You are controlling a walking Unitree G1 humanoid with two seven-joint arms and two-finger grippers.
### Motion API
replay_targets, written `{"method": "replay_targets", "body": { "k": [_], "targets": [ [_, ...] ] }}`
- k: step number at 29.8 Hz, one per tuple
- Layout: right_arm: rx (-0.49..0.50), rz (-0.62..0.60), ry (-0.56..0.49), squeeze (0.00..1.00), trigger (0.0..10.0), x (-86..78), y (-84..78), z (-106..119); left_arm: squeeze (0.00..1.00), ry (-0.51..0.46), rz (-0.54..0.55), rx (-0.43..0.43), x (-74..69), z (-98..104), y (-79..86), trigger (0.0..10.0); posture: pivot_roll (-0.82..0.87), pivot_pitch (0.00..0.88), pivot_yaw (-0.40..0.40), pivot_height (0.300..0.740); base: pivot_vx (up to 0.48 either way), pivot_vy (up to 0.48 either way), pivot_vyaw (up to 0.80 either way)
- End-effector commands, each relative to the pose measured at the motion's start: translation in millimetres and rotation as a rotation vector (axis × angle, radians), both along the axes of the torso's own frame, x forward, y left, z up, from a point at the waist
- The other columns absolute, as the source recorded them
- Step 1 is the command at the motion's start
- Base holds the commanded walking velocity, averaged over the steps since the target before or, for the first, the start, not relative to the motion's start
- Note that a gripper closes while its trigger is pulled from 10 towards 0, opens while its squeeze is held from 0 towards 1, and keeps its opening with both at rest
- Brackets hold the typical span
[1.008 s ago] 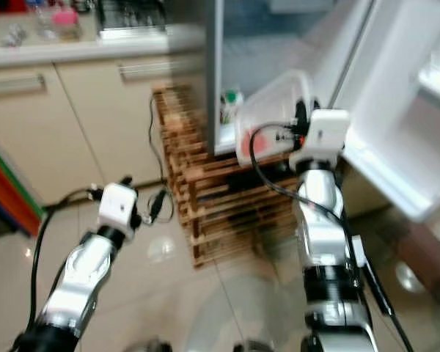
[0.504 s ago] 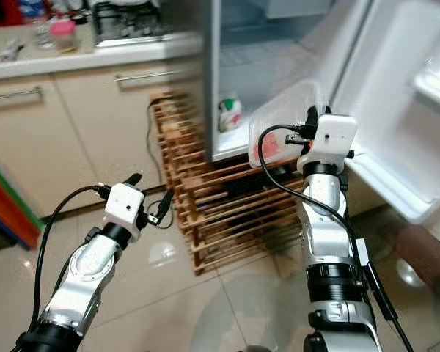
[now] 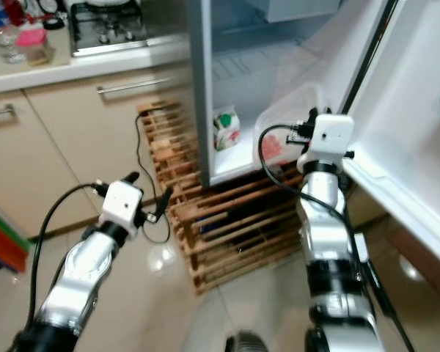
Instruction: Restocking fridge
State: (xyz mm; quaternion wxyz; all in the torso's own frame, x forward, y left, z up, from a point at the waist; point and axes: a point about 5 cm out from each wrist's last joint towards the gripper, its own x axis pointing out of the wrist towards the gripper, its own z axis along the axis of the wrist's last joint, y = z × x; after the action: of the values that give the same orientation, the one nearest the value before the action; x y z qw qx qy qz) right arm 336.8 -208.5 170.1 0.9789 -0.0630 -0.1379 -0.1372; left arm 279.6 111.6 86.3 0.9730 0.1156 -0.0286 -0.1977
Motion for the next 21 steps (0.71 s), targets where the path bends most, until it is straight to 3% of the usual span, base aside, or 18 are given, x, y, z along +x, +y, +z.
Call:
{"method": "replay_targets", "body": {
  "k": [1,10,17,21],
  "targets": [
    [-0.006,0.024,-0.036,0.0,0.0,2.9,9.1,8.5,0.0,-0.022,0.024,0.029,2.1,5.1,9.3,10.0,-0.03,0.0,0.014,0.715,0.0,0.0,0.0],
    [-0.014,0.017,-0.004,0.0,0.0,6.1,6.9,3.9,0.0,-0.026,0.003,0.029,2.9,7.5,4.0,10.0,-0.03,0.0,0.014,0.715,0.0,0.0,0.0],
    [-0.01,0.02,0.01,0.0,0.0,10.5,5.2,2.7,0.0,-0.024,0.011,0.019,3.4,9.0,3.6,10.0,-0.03,0.0,0.019,0.715,0.0,-0.447,0.0],
    [-0.011,0.019,0.012,0.0,0.0,12.8,4.0,3.3,0.0,-0.019,0.019,0.013,3.6,9.5,4.6,10.0,-0.03,0.0,0.019,0.715,0.294,-0.376,0.0]
  ]
}}
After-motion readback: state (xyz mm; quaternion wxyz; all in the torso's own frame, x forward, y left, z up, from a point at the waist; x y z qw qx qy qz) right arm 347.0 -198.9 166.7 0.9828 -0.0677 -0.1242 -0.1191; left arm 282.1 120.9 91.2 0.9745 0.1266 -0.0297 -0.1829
